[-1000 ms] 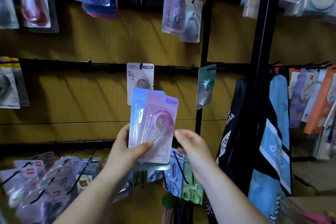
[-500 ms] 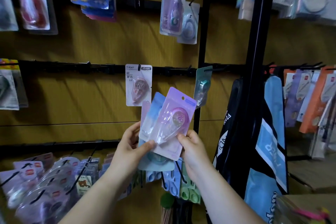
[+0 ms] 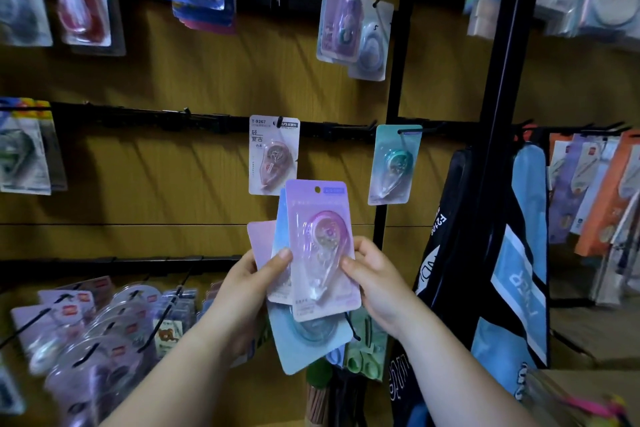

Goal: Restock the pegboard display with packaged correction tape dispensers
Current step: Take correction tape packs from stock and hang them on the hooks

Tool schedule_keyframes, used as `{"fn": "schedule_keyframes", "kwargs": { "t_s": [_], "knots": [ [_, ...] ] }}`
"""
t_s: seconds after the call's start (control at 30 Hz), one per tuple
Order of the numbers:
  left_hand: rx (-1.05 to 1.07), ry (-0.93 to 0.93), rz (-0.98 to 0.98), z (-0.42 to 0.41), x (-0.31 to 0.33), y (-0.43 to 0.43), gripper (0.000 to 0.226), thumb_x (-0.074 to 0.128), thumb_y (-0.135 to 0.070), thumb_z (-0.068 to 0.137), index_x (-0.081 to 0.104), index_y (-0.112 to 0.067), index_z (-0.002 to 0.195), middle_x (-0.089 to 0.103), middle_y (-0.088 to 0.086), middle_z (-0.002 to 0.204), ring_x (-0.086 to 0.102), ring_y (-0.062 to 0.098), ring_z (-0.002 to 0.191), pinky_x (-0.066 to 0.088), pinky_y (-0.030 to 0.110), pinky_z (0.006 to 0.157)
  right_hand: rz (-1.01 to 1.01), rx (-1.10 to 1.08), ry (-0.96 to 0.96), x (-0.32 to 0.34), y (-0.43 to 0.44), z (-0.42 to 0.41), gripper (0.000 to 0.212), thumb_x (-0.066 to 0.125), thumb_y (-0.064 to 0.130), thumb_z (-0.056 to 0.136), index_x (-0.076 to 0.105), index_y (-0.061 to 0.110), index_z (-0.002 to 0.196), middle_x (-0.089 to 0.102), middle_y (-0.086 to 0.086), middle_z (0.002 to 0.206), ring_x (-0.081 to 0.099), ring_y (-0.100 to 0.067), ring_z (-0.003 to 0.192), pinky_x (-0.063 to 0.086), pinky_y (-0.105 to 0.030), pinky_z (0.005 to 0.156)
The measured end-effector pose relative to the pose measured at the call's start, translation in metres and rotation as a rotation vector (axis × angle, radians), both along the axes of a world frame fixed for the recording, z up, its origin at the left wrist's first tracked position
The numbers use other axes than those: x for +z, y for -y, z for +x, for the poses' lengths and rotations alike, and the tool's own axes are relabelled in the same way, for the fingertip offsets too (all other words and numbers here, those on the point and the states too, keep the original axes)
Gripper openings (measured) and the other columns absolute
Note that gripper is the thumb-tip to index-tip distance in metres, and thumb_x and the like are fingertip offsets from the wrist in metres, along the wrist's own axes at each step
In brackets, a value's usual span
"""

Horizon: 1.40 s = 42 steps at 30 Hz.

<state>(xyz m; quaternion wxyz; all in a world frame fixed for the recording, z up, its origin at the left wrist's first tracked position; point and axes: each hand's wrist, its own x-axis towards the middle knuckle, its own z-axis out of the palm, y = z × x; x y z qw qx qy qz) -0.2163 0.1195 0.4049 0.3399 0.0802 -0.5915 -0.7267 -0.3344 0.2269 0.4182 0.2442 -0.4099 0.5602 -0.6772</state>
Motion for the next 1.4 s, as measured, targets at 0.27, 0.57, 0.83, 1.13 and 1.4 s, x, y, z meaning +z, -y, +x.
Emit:
{"fn": "schedule_keyframes", "kwargs": {
  "t_s": [0.27, 0.57, 0.83, 1.13, 1.4],
  "knots": [
    [0.014, -0.006, 0.036, -0.001, -0.009, 0.007, 0.017, 0.057, -0.011, 0.078, 0.062, -0.009, 0.094, 0.075, 0.0, 0.076, 0.071, 0.014, 0.066, 0.055, 0.023, 0.053, -0.05, -0.095, 0.019, -0.002, 0.01, 0.003, 0.019, 0.043, 0.007, 0.093, 0.052, 0.022, 0.087, 0.064, 0.003, 0.084, 0.063, -0.007, 0.07, 0.05, -0.02, 0.062],
    [0.194, 0.029, -0.064, -0.007, -0.013, 0.008, 0.056, 0.069, -0.019, 0.056, 0.052, -0.014, 0.11, 0.067, 0.006, 0.104, 0.068, 0.017, 0.086, 0.054, 0.028, 0.066, -0.103, -0.194, 0.074, -0.012, 0.015, 0.001, 0.02, 0.044, 0.004, 0.092, 0.055, 0.021, 0.088, 0.064, 0.0, 0.087, 0.062, -0.013, 0.076, 0.05, -0.024, 0.07],
    [0.259, 0.089, -0.113, -0.004, -0.012, 0.016, 0.047, 0.075, -0.014, 0.059, 0.048, -0.019, 0.097, 0.062, 0.007, 0.1, 0.062, 0.023, 0.087, 0.049, 0.033, 0.067, -0.295, -0.464, 0.166, 0.013, -0.009, -0.032, 0.027, 0.043, -0.001, 0.091, 0.056, 0.02, 0.08, 0.061, -0.002, 0.084, 0.055, -0.019, 0.078, 0.043, -0.032, 0.076],
    [0.25, 0.113, -0.131, -0.009, -0.005, 0.01, 0.039, 0.067, -0.002, 0.076, 0.046, -0.013, 0.106, 0.062, 0.006, 0.097, 0.061, 0.025, 0.086, 0.049, 0.032, 0.065, -0.423, -0.647, 0.074, 0.062, -0.043, -0.057, 0.022, 0.042, 0.003, 0.092, 0.053, 0.017, 0.105, 0.059, 0.008, 0.08, 0.055, -0.004, 0.069, 0.048, -0.01, 0.058],
    [0.238, 0.148, -0.152, -0.009, -0.003, 0.006, 0.04, 0.068, -0.004, 0.075, 0.047, -0.015, 0.107, 0.063, 0.005, 0.098, 0.062, 0.026, 0.087, 0.049, 0.034, 0.064, -0.435, -0.6, 0.103, 0.052, -0.05, -0.052, 0.03, 0.042, 0.002, 0.091, 0.058, 0.025, 0.081, 0.061, 0.006, 0.08, 0.058, -0.006, 0.069, 0.046, -0.021, 0.068]
  ]
}}
